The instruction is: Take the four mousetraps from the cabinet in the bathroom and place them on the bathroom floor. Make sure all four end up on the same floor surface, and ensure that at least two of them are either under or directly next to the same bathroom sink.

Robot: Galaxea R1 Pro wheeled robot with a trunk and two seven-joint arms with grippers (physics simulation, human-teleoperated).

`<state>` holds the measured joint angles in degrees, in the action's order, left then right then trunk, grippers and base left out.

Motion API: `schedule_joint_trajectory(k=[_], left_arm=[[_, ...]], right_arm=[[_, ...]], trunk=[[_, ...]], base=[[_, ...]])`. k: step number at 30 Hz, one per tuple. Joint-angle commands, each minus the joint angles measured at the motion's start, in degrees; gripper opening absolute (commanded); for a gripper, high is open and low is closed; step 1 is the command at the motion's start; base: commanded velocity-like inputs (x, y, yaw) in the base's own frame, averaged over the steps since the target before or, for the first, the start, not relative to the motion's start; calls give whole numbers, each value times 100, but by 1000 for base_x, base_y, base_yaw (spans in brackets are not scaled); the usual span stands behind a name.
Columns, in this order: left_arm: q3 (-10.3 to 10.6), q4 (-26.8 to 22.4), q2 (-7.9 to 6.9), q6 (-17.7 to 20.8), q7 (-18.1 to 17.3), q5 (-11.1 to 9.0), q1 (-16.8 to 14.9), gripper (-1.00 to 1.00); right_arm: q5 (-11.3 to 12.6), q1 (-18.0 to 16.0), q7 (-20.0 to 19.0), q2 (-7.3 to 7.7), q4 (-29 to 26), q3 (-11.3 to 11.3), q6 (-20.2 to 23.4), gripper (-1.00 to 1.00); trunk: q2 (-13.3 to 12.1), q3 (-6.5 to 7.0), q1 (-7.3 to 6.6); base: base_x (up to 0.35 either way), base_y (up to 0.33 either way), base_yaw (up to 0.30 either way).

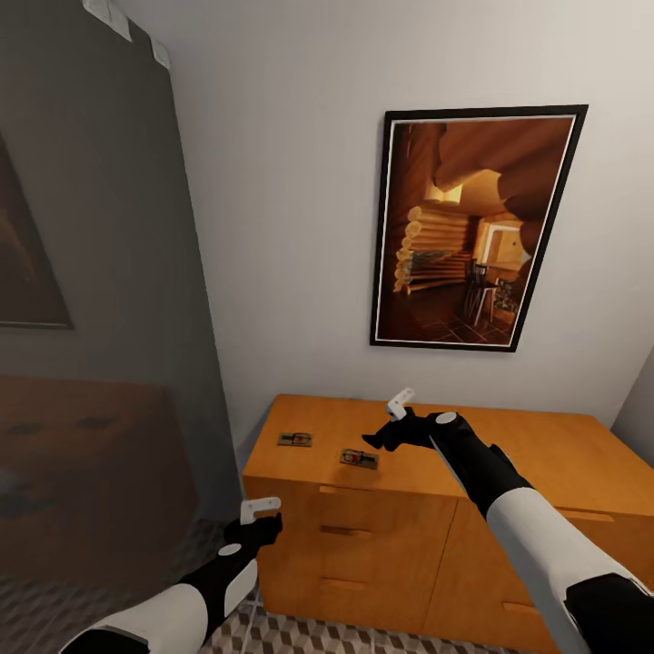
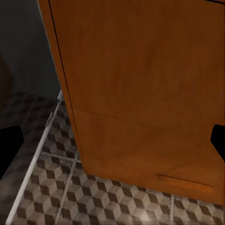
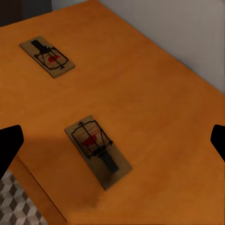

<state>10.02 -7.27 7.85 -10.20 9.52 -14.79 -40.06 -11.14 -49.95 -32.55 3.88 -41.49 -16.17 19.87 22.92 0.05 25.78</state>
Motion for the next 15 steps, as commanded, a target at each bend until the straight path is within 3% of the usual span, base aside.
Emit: schedule_joint_trajectory(k=[1, 11, 15], left_arm=[[0, -1, 1, -2, -1, -3, 7, 100], [0, -1, 13, -16, 6, 0, 39, 100], [0, -1, 14, -16, 6, 1, 41, 100]], right_arm=[[-1, 1, -1, -10, 0, 2, -6, 100], [-2, 3, -5, -43, 1, 8, -71, 100], [-2, 3, -5, -44, 1, 8, -76, 100]], trunk=[[0, 0, 0], [0, 0, 0], [0, 0, 0]], base=[[0, 0, 0], [-5, 0, 0], [-144, 0, 0]])
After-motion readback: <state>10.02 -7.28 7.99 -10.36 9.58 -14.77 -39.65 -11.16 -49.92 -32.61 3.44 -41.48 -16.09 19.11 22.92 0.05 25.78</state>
